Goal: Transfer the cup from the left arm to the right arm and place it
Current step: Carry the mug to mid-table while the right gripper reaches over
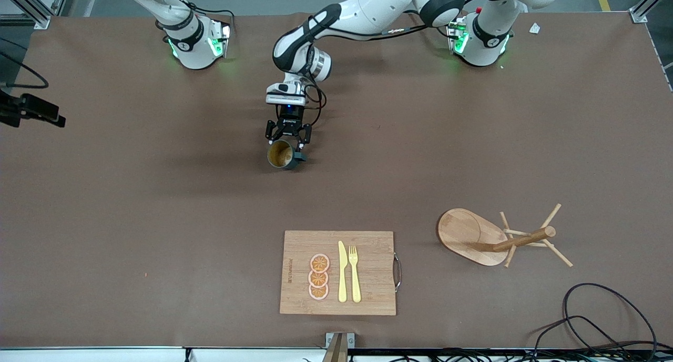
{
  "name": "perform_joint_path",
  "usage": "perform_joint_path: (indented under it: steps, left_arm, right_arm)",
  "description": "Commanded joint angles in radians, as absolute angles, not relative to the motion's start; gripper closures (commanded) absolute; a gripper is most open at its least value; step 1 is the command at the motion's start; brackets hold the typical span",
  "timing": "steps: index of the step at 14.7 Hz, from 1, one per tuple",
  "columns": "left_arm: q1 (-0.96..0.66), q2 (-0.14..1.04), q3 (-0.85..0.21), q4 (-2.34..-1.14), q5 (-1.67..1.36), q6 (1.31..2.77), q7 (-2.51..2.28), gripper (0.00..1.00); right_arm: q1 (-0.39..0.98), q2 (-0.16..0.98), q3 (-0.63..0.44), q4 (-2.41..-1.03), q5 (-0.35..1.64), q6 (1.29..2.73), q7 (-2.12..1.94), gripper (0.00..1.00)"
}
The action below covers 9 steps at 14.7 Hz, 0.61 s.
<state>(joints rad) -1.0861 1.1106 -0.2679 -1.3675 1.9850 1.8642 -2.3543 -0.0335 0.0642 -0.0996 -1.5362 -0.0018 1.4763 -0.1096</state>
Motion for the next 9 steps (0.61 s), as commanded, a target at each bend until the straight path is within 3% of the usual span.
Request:
perform_joint_path:
  steps: [1, 4, 6, 9]
  left_arm:
    - [-1.100, 1.123, -0.262, -1.339, 2.011, 1.850, -2.379, 0.69]
    - [-1.108, 1.123, -0.265, -1.339, 1.984, 1.848, -2.405, 0.55]
    - [-1.115, 1.117, -0.273, -1.339, 1.938, 1.848, -2.396, 0.01]
    - [-1.115, 1.092, -0.323, -1.328, 1.760, 1.850, -2.327, 0.00]
  right_arm:
    - [-0.048, 0.109, -0.095, -1.526, -0.006, 1.517, -0.120, 0.00]
    - [-0.048, 0.132, -0.095, -1.528, -0.030, 1.539, -0.124, 0.00]
    - [-0.041, 0.169, -0.094, -1.526, -0.060, 1.549, -0.121, 0.00]
    - [-0.041, 0.182, -0.094, -1.532, -0.054, 1.551, 0.002, 0.00]
